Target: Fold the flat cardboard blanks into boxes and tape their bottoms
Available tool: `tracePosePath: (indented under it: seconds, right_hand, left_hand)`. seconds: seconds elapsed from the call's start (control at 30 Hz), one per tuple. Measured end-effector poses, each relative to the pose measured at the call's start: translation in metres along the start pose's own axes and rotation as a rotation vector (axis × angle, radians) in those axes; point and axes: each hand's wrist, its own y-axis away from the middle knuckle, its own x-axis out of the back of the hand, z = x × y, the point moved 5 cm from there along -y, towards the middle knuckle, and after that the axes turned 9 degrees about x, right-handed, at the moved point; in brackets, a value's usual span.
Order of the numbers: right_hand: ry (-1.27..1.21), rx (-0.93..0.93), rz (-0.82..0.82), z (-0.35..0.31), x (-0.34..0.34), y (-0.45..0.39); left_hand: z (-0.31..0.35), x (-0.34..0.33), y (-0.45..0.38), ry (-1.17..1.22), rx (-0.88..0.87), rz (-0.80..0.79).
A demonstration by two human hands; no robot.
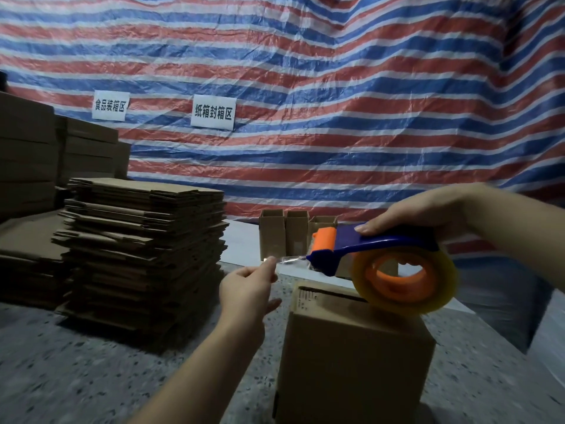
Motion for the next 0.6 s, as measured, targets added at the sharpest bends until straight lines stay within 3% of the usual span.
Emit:
tracePosePath:
  seconds: [0.17,0.37,0.6]
  right_hand:
    - [-0.101,0.175,0.102,0.008,0.001,-0.012]
    - [-0.074,0.241,0.137,0.012,0.003,-0.020]
    - [-0.108,0.258,0.054,0.009,0.012,-0.018]
  left_hand:
    - [-0.007,0.001,0.000,-0.017,-0.007,-0.010]
    - [-0.016,0.003,0.004,0.003,0.055,-0.021]
    - [-0.021,0.002,0.005,-0.030,0.008,-0.018]
